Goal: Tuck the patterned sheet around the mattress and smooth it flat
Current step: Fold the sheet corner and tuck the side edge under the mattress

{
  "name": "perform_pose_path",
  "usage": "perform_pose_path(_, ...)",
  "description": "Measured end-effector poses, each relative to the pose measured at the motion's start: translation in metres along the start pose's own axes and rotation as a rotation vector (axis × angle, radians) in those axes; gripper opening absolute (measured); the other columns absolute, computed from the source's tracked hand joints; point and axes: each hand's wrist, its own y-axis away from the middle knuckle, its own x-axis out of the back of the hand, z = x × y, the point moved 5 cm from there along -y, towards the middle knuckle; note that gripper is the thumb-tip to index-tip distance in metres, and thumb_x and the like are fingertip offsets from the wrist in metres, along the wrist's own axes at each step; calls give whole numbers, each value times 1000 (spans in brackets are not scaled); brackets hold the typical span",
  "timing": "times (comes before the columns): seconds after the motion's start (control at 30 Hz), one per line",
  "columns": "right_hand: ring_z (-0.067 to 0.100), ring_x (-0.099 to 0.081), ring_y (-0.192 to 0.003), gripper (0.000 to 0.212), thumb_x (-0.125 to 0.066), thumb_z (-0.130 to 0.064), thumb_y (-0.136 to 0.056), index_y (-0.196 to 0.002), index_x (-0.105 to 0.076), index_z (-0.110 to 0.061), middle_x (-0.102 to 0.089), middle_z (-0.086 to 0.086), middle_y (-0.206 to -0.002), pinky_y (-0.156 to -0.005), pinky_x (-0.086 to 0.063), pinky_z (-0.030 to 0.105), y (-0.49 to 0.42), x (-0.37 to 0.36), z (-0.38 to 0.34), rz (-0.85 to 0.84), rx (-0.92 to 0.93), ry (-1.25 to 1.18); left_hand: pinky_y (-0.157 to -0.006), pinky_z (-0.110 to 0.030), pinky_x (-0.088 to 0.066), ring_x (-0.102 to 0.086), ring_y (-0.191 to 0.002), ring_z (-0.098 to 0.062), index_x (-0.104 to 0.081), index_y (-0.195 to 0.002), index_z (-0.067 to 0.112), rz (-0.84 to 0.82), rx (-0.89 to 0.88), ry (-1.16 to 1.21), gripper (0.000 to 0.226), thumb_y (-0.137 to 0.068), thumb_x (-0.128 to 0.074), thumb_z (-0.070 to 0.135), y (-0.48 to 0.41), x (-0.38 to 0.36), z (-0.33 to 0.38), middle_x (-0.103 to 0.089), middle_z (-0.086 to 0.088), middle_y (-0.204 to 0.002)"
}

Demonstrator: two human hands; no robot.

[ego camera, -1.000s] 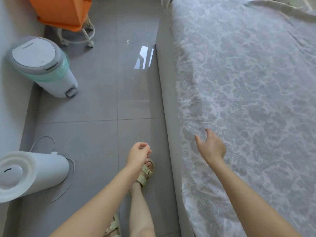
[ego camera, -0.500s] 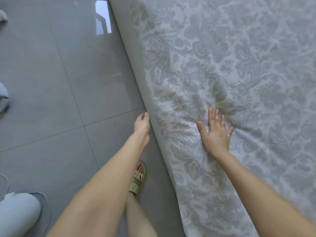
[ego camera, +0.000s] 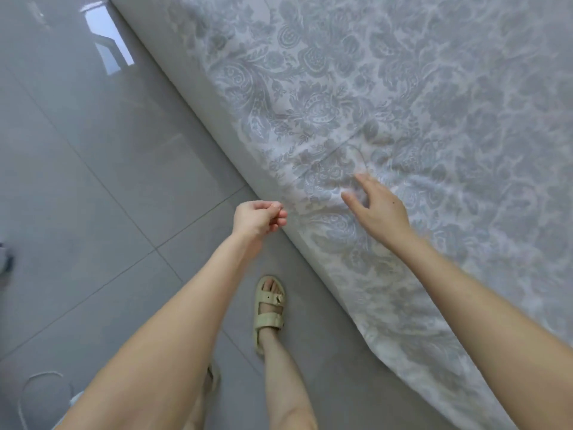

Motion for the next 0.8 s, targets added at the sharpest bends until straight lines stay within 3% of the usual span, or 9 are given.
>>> perform_pose_path(0.1, 19, -35, -137, 60, -44, -52, -93, -143, -36, -20, -38, 0, -149, -106, -35, 41, 27, -3, -24, 74, 24, 130, -57, -22, -49, -58, -59, -9, -55, -77, 13, 43, 83, -12, 19, -95, -50, 7, 4, 12, -6, -58, -2, -67)
perform_pose_path(0.17, 23, -24, -142, 68, -41, -56, -92, -147, -27, -20, -26, 2, -155, -114, -23, 48, 26, -10, -24, 93, 3, 284, -72, -30, -49, -55, -82, -17, -60, -95, 11, 57, 79, -99, 10, -94, -53, 18, -4, 9, -12, -59, -5, -87)
perform_pose_path(0.23, 26, -12, -145, 76, -36, -63, -90, -150, -15, -24, -13, 5, -158, -115, -12, 53, 14, -10, -11, 98, -45, 429, -89, -33, -48, -55, -105, -23, -57, -120, 7, 46, 66, -124, 33, -94, -54, 26, -15, -2, -16, -59, -9, -117)
perform_pose_path(0.3, 28, -6, -146, 86, -35, -73, -83, -150, -3, -29, -5, 7, -159, -113, -8, 57, 0, -11, 13, 73, -135, 486, -98, -34, -44, -54, -117, -24, -51, -131, 6, 42, 44, -89, 43, -95, -53, 30, -28, -16, -17, -54, -10, -133)
perform_pose_path(0.4, 32, -5, -145, 98, -42, -80, -74, -148, 6, -38, 0, 4, -159, -110, -13, 62, -18, -27, 48, -48, -248, 325, -82, -31, -48, -57, -93, -18, -49, -133, 10, -14, 91, 99, 42, -95, -53, 29, -44, -40, -15, -58, -8, -125)
perform_pose_path(0.47, 32, -3, -145, 100, -46, -79, -72, -148, 6, -40, 1, 2, -159, -110, -15, 64, -25, -36, 57, -92, -252, 233, -69, -29, -52, -58, -74, -19, -52, -128, 5, 21, 102, 196, 36, -95, -55, 18, -54, -45, -15, -64, -9, -99)
perform_pose_path(0.57, 32, 0, -145, 100, -50, -78, -71, -148, 4, -41, 2, 2, -159, -110, -13, 64, -30, -37, 58, -92, -252, 177, -51, -22, -46, -47, -51, -13, -64, -111, -1, 138, 61, 65, 24, -91, -59, 12, -53, -32, -13, -53, -3, -63)
perform_pose_path(0.67, 32, 2, -145, 99, -51, -77, -72, -147, 3, -42, 3, 1, -159, -110, -10, 64, -28, -33, 56, -106, -265, 141, -54, -23, -44, -47, -49, -13, -63, -70, 6, 138, -43, -45, 18, -86, -67, 14, -39, -16, -4, -54, -4, -56)
perform_pose_path(0.8, 32, 4, -145, 96, -52, -73, -75, -148, 4, -42, 5, 0, -159, -109, -5, 64, -21, -27, 46, -117, -268, 102, -46, -13, -43, -59, -45, -3, -62, -68, 8, 159, -160, -78, 18, -84, -69, 12, 3, -7, 18, -61, -3, -60)
